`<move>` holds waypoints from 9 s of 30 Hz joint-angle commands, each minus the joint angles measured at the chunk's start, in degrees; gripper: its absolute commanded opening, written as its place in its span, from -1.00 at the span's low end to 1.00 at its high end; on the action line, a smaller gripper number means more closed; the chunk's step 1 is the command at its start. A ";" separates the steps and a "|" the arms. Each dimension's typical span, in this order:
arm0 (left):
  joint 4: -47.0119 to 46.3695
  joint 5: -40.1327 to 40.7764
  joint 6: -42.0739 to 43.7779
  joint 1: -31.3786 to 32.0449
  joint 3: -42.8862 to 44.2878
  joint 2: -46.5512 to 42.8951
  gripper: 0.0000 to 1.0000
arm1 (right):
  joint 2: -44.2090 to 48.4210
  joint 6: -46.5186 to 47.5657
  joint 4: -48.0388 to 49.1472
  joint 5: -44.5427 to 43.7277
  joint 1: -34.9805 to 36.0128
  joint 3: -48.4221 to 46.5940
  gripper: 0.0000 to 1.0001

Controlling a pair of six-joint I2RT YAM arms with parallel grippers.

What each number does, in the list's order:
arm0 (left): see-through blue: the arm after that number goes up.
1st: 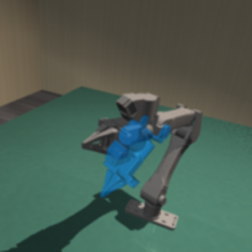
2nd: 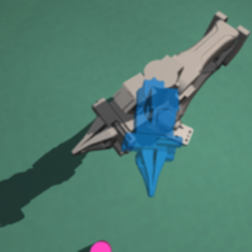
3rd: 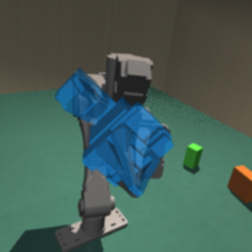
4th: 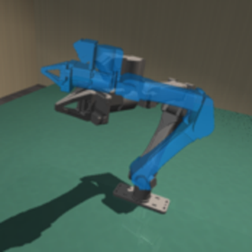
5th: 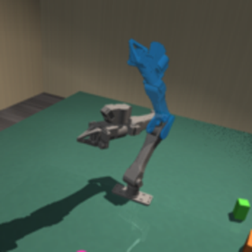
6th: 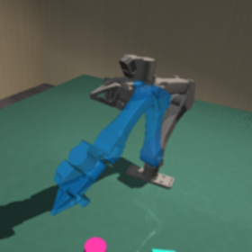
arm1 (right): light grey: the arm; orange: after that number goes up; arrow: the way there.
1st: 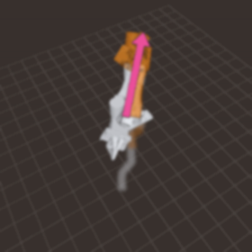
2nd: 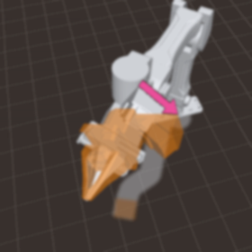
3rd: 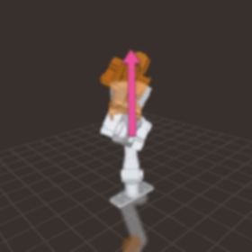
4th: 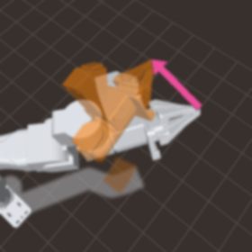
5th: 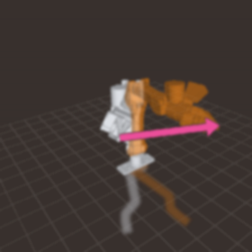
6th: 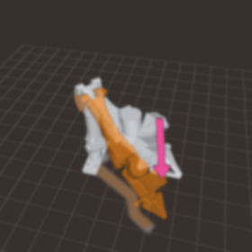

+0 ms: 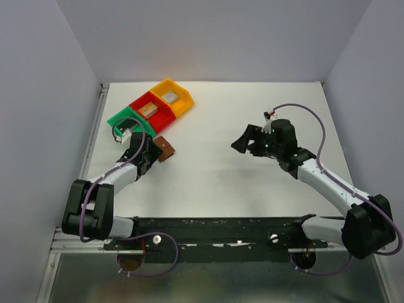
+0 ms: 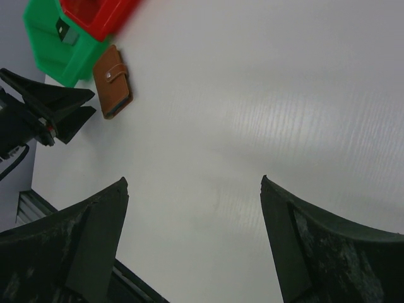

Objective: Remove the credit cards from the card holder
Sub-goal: Move the card holder to the center of the board, then pick up the card holder from the center of the board.

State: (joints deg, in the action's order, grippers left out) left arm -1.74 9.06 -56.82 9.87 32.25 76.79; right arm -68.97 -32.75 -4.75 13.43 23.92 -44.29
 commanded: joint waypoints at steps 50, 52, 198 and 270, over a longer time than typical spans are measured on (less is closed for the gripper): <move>-2.21 -13.10 16.12 13.33 9.50 12.85 -0.12 | -28.60 3.31 -5.53 7.23 8.95 -17.33 0.70; -3.00 -13.98 16.65 15.00 9.85 13.29 -0.12 | -27.54 3.57 -5.36 6.26 8.95 -15.66 0.70; -69.81 -39.56 -7.61 14.04 -14.85 2.31 0.83 | -10.57 -10.93 20.39 36.58 4.99 -2.64 -0.99; -50.77 -39.56 -0.77 14.12 -9.23 -11.39 -1.00 | 2.60 8.48 -12.09 13.50 5.16 -11.06 0.31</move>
State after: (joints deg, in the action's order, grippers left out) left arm -62.48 -31.33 -63.37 23.75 19.22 69.41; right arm -70.54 -31.44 -3.55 39.13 27.79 -50.04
